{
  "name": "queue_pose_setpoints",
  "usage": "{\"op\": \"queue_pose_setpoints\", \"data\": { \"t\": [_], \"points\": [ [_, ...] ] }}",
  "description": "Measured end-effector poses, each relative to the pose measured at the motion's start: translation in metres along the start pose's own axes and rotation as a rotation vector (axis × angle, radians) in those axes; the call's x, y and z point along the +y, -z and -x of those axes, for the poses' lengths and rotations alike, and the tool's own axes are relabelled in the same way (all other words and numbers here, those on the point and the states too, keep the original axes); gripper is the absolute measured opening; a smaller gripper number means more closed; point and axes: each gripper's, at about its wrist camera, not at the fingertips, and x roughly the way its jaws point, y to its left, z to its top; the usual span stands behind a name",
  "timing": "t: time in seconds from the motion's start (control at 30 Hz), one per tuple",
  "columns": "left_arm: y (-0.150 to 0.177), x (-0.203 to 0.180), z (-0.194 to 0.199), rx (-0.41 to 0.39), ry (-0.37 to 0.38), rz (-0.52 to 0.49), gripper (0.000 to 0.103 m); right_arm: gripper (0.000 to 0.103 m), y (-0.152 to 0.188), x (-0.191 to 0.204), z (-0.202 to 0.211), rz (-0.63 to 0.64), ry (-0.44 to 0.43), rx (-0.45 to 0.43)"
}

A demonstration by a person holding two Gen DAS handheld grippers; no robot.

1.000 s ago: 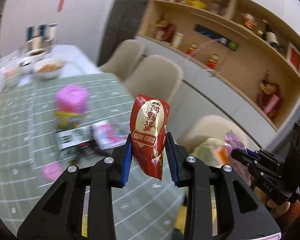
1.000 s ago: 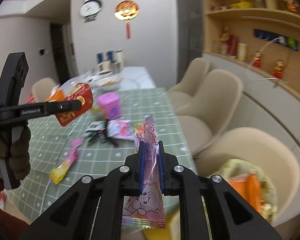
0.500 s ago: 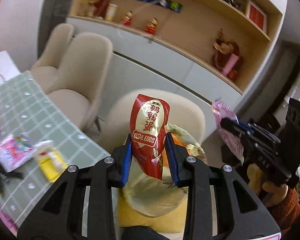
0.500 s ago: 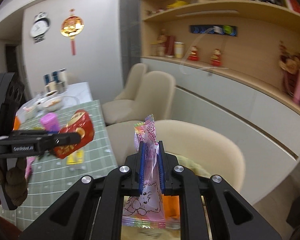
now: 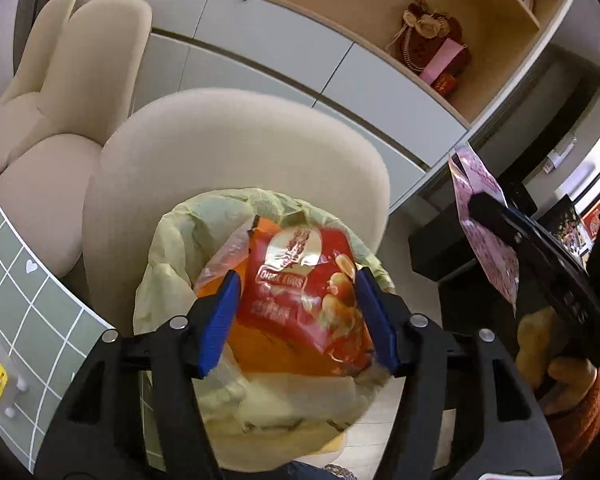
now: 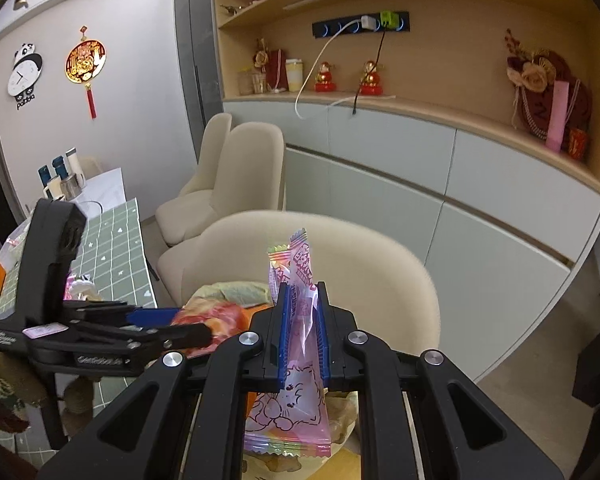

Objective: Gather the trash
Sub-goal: 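Carry the red snack bag and pink wrapper to the yellow bag and release both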

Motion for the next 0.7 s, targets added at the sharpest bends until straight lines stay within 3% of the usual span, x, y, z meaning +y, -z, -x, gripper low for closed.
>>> {"op": "queue_pose_setpoints", "data": {
  "t": [0.13, 0.33, 0.5, 0.6, 0.7],
  "points": [
    [0.001, 0.015, 0.013, -0.026, -0.005, 0.045, 0.056, 0.013, 0.006, 0.004, -0.014, -0.001, -0.042, 0.029],
    [0.021, 0.046, 0.065, -0.1, -0.063, 0.109, 0.057, 0.013, 0.012, 0.029, -0.05, 0.029, -0.154, 0.108],
    [0.045, 0.068, 0.107, -0.132, -0.135, 0.154, 0.057, 0.013, 0.032, 0.06, -0.086, 0.095, -0.275, 0.234],
    [0.064, 0.083, 0.131, -0.151, -0.177, 0.198, 0.057, 0.013, 0.052, 0.071, -0.107, 0.195, -0.223, 0.321],
    [0.082, 0.098, 0.154, -0.171, -0.217, 0.255, 0.057, 0.013, 0.06, 0.057, -0.123, 0.175, -0.163, 0.375]
  ]
}}
